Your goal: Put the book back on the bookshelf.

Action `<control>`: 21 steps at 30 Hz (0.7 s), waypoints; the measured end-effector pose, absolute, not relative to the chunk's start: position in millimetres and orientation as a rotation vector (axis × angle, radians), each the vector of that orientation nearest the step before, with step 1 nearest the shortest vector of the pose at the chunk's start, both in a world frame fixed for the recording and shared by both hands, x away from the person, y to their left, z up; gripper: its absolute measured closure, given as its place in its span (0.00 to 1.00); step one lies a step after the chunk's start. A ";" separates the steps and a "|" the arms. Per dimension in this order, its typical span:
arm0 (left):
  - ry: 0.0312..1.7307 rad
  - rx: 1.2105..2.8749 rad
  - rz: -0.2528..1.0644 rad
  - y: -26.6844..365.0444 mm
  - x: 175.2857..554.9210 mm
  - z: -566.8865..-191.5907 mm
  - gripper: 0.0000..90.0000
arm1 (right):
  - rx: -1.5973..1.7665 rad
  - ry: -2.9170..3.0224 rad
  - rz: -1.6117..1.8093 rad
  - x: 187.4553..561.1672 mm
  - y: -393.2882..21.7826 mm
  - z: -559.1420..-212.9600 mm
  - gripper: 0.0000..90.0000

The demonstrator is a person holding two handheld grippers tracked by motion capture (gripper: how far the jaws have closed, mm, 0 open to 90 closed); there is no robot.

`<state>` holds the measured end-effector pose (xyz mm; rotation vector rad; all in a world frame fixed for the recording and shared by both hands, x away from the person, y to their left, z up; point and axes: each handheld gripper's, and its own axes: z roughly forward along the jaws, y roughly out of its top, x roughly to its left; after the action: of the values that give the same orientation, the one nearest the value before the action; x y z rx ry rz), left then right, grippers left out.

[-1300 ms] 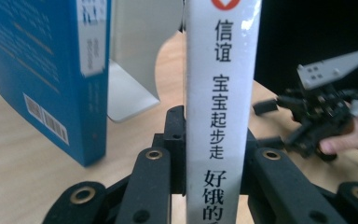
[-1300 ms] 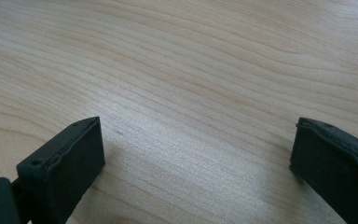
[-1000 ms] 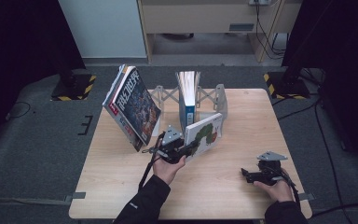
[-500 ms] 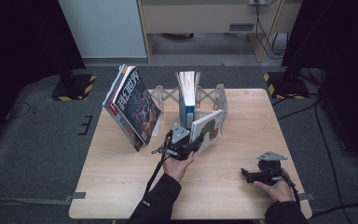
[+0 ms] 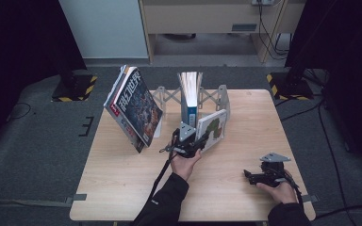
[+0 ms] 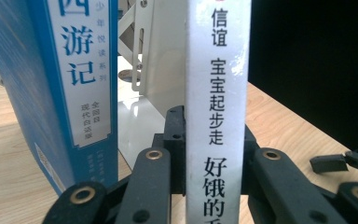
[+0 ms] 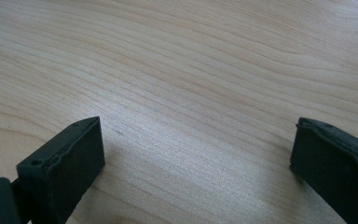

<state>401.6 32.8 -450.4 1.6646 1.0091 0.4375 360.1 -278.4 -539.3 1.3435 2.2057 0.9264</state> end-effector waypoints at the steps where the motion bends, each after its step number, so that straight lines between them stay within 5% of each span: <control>1: 1.014 1.668 0.442 31.8 403.0 -451.0 0.83 | 1.341 2.208 0.925 360.1 -278.6 -539.3 0.03; 21: 1.038 1.642 0.506 21.3 416.2 -465.5 0.83 | 1.342 2.207 0.926 360.1 -278.5 -539.4 0.03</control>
<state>416.2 21.3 -465.5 1.6416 1.0380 0.5063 360.1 -278.5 -539.4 1.3418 2.2073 0.9256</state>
